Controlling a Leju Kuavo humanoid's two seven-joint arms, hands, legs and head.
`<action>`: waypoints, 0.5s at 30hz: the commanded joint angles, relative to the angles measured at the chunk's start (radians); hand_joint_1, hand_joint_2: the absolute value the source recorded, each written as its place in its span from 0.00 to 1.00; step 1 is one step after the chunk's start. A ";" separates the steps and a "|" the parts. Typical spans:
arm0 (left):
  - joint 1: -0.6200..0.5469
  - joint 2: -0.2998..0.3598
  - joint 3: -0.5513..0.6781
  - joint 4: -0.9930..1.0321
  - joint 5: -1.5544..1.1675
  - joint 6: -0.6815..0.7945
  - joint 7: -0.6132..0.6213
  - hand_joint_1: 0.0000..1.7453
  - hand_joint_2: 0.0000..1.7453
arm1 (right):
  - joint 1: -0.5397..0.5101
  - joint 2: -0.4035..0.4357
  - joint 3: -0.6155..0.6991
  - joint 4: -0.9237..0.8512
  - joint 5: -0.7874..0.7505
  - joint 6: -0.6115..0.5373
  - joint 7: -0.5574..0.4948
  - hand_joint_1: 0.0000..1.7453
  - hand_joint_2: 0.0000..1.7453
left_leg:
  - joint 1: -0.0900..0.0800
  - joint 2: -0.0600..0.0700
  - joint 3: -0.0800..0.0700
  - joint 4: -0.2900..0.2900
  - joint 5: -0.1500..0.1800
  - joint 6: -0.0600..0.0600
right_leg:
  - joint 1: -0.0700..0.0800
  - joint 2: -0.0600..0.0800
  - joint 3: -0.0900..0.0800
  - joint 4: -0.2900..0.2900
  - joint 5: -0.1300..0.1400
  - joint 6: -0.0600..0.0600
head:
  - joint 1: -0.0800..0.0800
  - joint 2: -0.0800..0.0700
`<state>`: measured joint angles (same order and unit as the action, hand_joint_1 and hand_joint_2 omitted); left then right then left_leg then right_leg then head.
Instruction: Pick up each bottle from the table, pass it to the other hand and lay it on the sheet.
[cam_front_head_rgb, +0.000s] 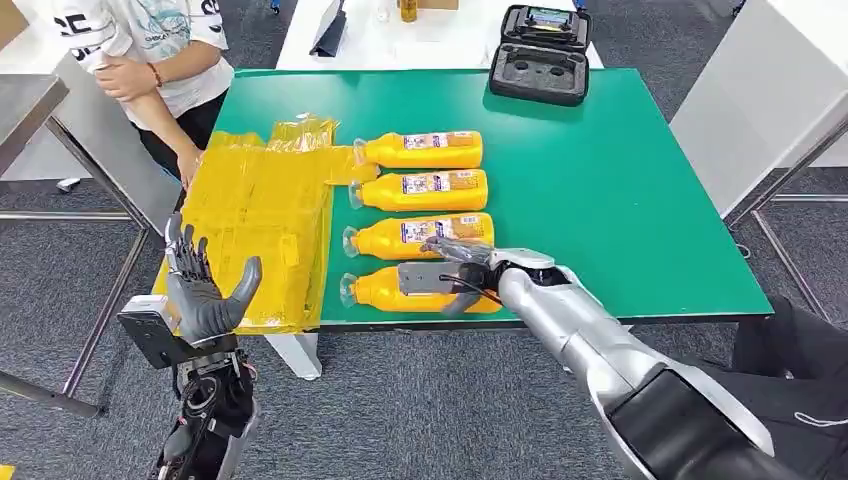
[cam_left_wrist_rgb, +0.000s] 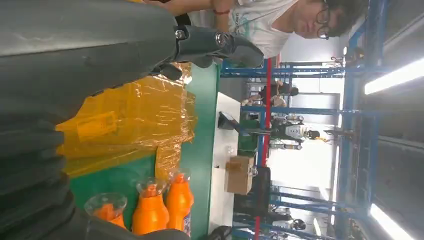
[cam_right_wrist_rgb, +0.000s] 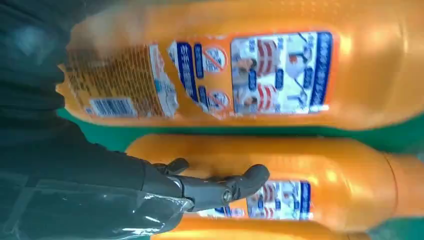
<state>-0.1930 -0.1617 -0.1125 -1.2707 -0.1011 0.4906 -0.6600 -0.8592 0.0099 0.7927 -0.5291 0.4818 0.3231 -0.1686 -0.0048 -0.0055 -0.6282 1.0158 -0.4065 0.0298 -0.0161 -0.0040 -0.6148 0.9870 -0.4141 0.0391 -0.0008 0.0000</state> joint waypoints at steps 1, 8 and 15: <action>-0.017 0.013 0.009 0.028 0.008 -0.007 0.007 0.00 1.00 | -0.005 -0.029 0.067 0.002 0.000 0.005 0.012 0.00 1.00 | 0.001 0.000 0.003 0.000 -0.001 -0.002 | 0.001 0.000 0.004 -0.001 -0.001 -0.001 | 0.000 0.000; -0.016 0.009 0.011 0.039 0.016 -0.008 0.010 0.00 1.00 | 0.000 -0.030 0.070 0.015 -0.003 0.006 0.017 0.00 1.00 | 0.001 0.000 0.004 -0.001 -0.001 -0.001 | 0.001 -0.001 0.004 -0.001 -0.001 -0.001 | 0.000 0.000; -0.031 0.006 0.005 0.056 0.018 -0.018 0.011 0.00 1.00 | 0.033 -0.044 0.067 0.015 0.000 -0.015 0.026 0.00 1.00 | 0.001 -0.001 0.003 -0.001 -0.001 -0.001 | 0.001 -0.001 0.004 -0.001 -0.001 -0.001 | 0.000 0.000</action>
<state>-0.1920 -0.1617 -0.1125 -1.2703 -0.0881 0.4806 -0.6561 -0.8314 -0.0099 0.8187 -0.5360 0.4818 0.3208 -0.1495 -0.0048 -0.0054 -0.6280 1.0159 -0.4063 0.0300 -0.0162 -0.0040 -0.6148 0.9870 -0.4140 0.0391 -0.0008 0.0000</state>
